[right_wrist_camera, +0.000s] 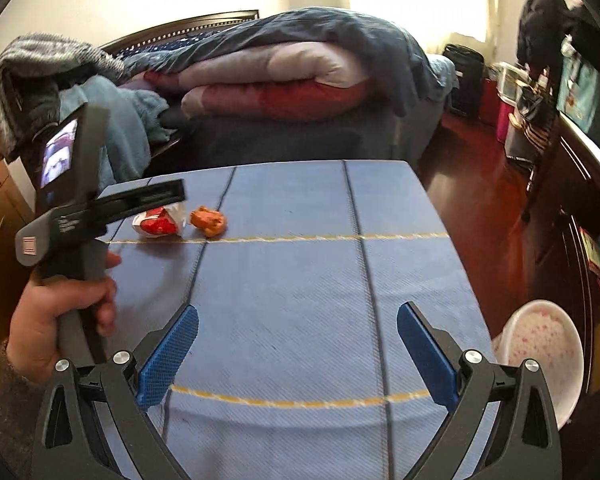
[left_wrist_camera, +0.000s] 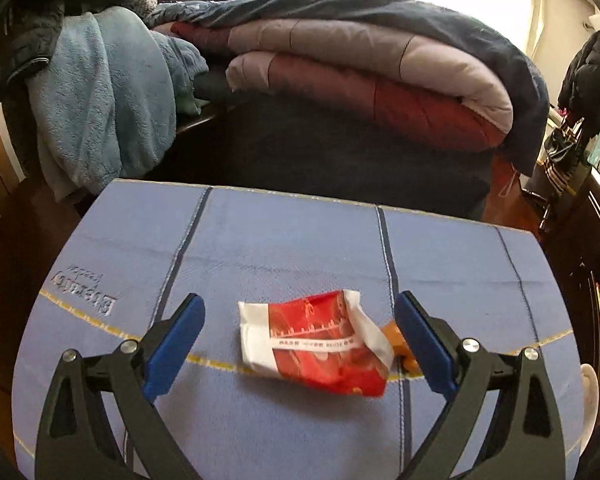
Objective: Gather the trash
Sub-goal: 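Grasp the red wrapper with the left tool while the right tool grasps the orange toy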
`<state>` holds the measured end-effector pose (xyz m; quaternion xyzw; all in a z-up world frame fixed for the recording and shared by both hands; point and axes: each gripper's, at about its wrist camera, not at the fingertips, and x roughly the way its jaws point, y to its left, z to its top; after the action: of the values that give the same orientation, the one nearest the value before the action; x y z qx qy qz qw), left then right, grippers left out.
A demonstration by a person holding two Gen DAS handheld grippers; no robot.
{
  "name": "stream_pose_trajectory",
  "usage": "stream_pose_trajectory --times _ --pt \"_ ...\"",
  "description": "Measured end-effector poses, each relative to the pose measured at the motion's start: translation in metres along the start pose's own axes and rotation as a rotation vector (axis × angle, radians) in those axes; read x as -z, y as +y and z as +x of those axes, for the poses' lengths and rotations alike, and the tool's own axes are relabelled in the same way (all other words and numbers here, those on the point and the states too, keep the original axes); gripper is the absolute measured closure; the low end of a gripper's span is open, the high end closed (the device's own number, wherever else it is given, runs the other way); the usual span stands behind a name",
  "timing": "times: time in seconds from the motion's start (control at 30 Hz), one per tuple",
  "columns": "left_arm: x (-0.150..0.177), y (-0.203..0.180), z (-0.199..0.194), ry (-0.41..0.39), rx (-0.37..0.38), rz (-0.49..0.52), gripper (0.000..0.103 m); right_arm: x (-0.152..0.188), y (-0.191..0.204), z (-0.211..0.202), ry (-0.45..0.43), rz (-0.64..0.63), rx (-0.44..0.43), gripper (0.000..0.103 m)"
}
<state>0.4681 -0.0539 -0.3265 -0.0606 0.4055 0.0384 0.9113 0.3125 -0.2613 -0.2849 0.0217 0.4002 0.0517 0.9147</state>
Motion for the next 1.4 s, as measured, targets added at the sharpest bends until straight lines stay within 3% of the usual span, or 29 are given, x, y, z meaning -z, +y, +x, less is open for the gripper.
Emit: stream_pose_trajectory --times 0.07,0.17,0.27,0.37,0.67,0.9,1.13,1.4 --pt "0.002 -0.004 0.005 0.014 -0.013 0.011 0.009 -0.005 0.008 0.005 0.001 -0.010 0.003 0.004" --pt "0.005 -0.005 0.012 0.036 0.006 0.036 0.023 -0.014 0.018 0.013 0.000 -0.024 0.012 0.004" --pt "0.005 -0.005 0.010 0.027 0.007 0.047 0.025 -0.020 0.026 0.020 0.004 -0.036 0.019 0.004" --pt "0.005 0.006 0.006 0.007 0.030 0.043 0.036 -0.024 0.032 0.026 0.010 -0.049 0.022 0.004" --pt "-0.007 0.074 -0.032 -0.076 -0.033 -0.016 0.036 -0.046 0.066 0.093 0.095 -0.078 -0.021 0.006" --pt "-0.010 0.112 -0.048 -0.104 -0.048 -0.049 0.036 -0.059 0.088 0.147 0.158 -0.074 -0.016 0.021" --pt "-0.009 0.115 -0.052 -0.108 -0.024 -0.048 0.036 -0.062 0.100 0.146 0.144 -0.098 -0.009 0.058" --pt "-0.004 0.092 -0.070 -0.123 0.014 -0.008 0.036 -0.052 0.082 0.122 0.149 -0.067 -0.021 0.058"
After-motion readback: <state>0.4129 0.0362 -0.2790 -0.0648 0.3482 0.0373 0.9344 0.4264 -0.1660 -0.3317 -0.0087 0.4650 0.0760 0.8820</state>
